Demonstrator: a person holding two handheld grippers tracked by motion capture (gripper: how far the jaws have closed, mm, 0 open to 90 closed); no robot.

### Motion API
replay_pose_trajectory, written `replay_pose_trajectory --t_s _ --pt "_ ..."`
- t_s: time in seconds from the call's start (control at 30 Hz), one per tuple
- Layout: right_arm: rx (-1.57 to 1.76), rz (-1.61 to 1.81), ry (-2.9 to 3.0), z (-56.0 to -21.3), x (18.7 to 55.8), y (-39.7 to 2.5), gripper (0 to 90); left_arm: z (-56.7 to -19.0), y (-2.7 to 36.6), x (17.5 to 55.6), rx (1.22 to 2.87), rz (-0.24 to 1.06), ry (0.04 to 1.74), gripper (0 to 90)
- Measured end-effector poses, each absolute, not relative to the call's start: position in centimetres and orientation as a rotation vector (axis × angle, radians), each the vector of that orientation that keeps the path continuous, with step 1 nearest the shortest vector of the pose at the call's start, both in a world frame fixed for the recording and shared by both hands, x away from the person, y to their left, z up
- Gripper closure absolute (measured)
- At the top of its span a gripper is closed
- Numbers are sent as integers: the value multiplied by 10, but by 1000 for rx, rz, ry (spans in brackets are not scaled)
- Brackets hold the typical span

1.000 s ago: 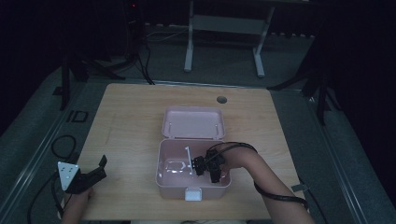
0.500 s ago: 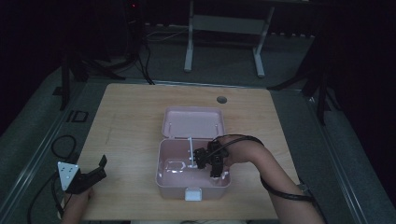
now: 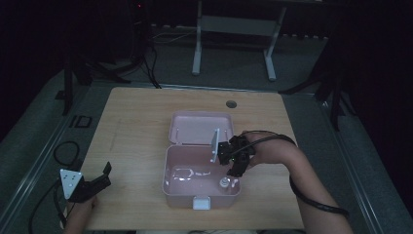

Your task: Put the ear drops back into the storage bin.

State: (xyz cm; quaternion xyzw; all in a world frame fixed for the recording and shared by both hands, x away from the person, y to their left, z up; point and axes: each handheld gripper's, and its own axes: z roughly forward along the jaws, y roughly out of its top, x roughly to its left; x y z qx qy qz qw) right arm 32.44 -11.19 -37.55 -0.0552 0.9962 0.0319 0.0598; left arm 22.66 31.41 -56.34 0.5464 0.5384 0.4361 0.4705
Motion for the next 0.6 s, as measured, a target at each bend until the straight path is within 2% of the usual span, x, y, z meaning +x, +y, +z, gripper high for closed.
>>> replay_pose_trajectory --t_s 0.27,0.4,0.47,0.5,0.53,0.57,0.6 --pt "-70 137 2998 -369 329 -141 417 -563 314 227 1338 1071 1319 24" --pt "7 157 2999 -375 333 -159 355 -563 314 227 1338 1071 1320 24" --pt "27 167 2994 -376 335 -163 355 -563 314 227 1338 1071 1320 24" --pt "75 185 2989 -381 337 -171 247 -563 314 227 1337 1071 1319 23" --pt "75 185 2989 -381 337 -171 247 -563 314 227 1337 1071 1319 23" --pt "97 198 2981 -388 338 -180 182 -563 314 226 1337 1072 1319 24" --pt "123 219 2987 -392 340 -184 181 -563 314 226 1337 1072 1318 24"
